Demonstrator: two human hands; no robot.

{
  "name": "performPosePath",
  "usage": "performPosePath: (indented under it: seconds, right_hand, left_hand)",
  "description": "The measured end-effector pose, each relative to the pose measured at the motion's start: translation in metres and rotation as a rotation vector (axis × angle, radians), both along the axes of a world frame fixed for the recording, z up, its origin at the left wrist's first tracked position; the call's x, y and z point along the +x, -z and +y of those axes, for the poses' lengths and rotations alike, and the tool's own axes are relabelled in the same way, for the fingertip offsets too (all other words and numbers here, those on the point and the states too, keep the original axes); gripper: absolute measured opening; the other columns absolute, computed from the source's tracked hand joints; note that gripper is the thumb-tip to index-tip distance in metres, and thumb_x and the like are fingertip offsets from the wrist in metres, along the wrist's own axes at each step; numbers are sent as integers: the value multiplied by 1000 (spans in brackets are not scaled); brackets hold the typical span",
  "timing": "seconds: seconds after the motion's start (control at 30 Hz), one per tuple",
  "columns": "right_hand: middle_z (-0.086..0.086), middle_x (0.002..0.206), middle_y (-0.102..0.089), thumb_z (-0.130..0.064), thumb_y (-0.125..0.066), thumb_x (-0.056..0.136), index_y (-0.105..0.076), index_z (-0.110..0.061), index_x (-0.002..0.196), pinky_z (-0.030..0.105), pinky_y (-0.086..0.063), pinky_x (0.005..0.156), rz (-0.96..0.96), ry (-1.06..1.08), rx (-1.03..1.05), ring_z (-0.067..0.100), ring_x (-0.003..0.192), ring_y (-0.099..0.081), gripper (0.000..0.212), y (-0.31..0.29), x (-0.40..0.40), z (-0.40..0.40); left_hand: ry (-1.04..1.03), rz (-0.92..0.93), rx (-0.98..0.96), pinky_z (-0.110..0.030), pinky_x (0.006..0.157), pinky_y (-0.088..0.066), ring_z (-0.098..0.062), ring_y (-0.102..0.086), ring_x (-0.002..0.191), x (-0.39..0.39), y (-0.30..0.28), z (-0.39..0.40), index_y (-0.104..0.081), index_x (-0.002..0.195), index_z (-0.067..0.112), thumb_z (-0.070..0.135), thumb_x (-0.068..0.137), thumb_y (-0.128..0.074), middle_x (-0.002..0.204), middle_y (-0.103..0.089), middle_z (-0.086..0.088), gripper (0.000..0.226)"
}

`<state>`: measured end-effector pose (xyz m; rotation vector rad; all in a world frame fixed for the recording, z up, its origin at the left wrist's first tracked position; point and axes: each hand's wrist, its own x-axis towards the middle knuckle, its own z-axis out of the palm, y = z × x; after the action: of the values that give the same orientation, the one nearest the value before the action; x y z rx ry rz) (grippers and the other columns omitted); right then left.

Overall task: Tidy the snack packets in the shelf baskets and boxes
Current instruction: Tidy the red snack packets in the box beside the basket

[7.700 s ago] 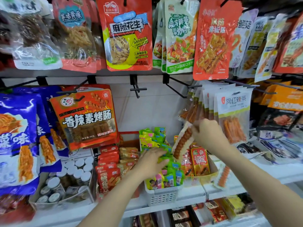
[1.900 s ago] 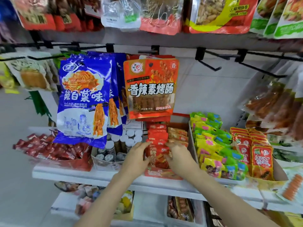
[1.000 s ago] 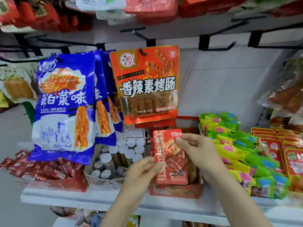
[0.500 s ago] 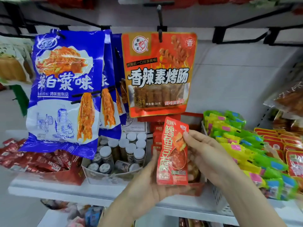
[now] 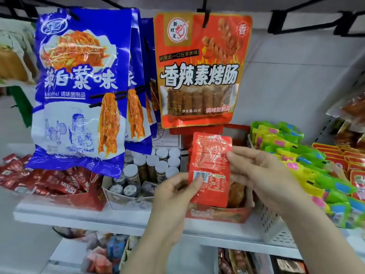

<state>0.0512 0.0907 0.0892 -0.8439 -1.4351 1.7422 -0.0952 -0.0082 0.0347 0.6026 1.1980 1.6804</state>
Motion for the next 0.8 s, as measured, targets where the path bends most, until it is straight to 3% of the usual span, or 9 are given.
performPosePath:
  seconds: [0.13, 0.3, 0.4, 0.47, 0.57, 0.67, 0.73, 0.8]
  right_hand:
    - [9, 92, -76, -11, -63, 89, -73, -7, 102, 26, -61, 70, -50, 99, 0, 16, 80, -73, 17, 1, 0, 0]
    - [7, 93, -76, -12, -64, 90, -74, -9, 99, 24, -59, 66, -65, 104, -47, 12, 79, -72, 14, 6, 2, 3]
    - [4, 94, -76, -15, -64, 89, -74, -11, 100, 22, -56, 69, -45, 80, -87, 11, 81, -70, 16, 9, 3, 4]
    - [4, 92, -75, -19, -64, 85, -74, -12, 102, 20, -55, 69, 17, 9, -119, 10, 81, -69, 21, 10, 2, 3]
    - [9, 97, -72, -20, -61, 87, -72, -8, 109, 22, -55, 72, 90, -84, -122, 14, 80, -66, 28, 9, 0, 2]
    - [11, 95, -71, -17, -60, 88, -72, -6, 108, 24, -56, 70, 113, -85, -99, 14, 79, -66, 26, 8, -3, 2]
    - [7, 95, -74, -20, -62, 82, -77, -11, 97, 25, -57, 78, 110, -52, -73, 11, 83, -68, 22, 8, -4, 3]
    - [8, 99, -75, -32, -58, 85, -76, -12, 98, 30, -58, 82, 108, -43, -92, 14, 88, -71, 30, 5, -2, 6]
  left_hand:
    - [72, -56, -15, -26, 66, -58, -20, -74, 90, -1, -2, -1, -78, 85, 14, 22, 75, -72, 100, -76, -9, 15]
    - [151, -140, -16, -24, 70, -58, -19, -73, 96, -4, -6, -4, -78, 91, 14, 29, 77, -70, 107, -74, -10, 22]
    - [233, -261, -34, -37, 83, -59, -26, -68, 110, -6, -8, -2, -75, 107, 12, 52, 84, -57, 118, -70, -14, 50]
    - [351, -388, -74, -48, 93, -54, -35, -63, 117, -3, -10, -1, -71, 115, 8, 56, 88, -51, 126, -64, -21, 59]
    - [545, -447, -44, -49, 92, -55, -37, -65, 110, 3, -9, -1, -67, 120, 0, 34, 85, -72, 124, -62, -28, 49]
    - [576, -532, 34, -32, 76, -60, -24, -70, 83, 2, -5, 1, -69, 112, -6, 7, 65, -89, 101, -69, -20, 53]
    - [436, -434, 6, -24, 63, -59, -18, -70, 73, -1, -2, 7, -71, 106, -4, 6, 71, -80, 94, -72, -16, 38]
    - [227, -167, -39, -22, 63, -57, -18, -72, 79, -5, 0, 12, -70, 105, 2, 13, 72, -74, 99, -74, -14, 35]
